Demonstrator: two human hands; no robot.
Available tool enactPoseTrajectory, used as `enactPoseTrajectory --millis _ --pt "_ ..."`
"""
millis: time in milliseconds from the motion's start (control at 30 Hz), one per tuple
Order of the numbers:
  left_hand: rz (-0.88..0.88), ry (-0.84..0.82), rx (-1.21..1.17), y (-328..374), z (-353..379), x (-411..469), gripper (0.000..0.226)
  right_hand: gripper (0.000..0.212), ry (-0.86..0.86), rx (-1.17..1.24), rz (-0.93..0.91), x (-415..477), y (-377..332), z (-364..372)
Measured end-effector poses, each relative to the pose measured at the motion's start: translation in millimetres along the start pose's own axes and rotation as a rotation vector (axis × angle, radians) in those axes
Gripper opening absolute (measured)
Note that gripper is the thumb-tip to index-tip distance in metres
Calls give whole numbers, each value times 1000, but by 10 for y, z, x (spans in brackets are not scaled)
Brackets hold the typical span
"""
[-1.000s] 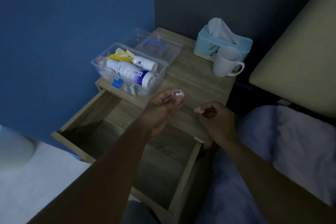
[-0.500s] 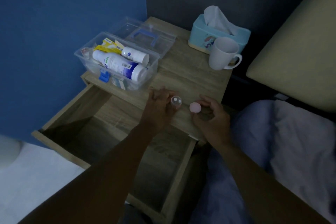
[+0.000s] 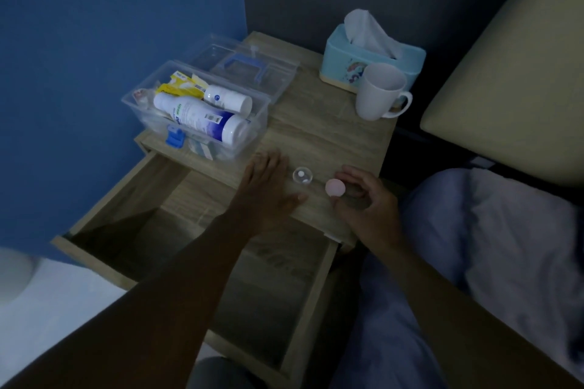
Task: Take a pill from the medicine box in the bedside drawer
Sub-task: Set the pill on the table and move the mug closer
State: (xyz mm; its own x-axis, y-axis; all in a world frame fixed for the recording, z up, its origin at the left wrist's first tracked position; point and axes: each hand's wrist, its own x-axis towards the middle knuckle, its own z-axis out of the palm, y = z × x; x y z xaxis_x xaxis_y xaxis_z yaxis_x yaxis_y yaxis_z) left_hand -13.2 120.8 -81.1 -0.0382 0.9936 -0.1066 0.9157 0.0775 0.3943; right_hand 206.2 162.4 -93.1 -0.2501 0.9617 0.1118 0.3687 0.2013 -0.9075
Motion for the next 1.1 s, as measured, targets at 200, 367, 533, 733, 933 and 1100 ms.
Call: enactPoseTrajectory --millis 200,367,533,733,933,1100 --pt "44 35 202 -52 43 -112 64 15 292 -30 58 152 -133 46" --pt "47 20 228 -34 18 -118 64 11 436 -298 -189 598 -349 -103" --pt "66 24 229 -21 12 -124 63 47 274 -548 -268 1201 -447 -261" --pt "59 16 244 -25 16 -119 64 89 278 -705 -69 1763 -451 -379" --pt "48 18 250 -6 -2 -116 68 105 247 -604 77 1889 -333 -389" --pt "58 24 279 -21 -3 -130 72 93 292 -547 36 1877 -341 -381"
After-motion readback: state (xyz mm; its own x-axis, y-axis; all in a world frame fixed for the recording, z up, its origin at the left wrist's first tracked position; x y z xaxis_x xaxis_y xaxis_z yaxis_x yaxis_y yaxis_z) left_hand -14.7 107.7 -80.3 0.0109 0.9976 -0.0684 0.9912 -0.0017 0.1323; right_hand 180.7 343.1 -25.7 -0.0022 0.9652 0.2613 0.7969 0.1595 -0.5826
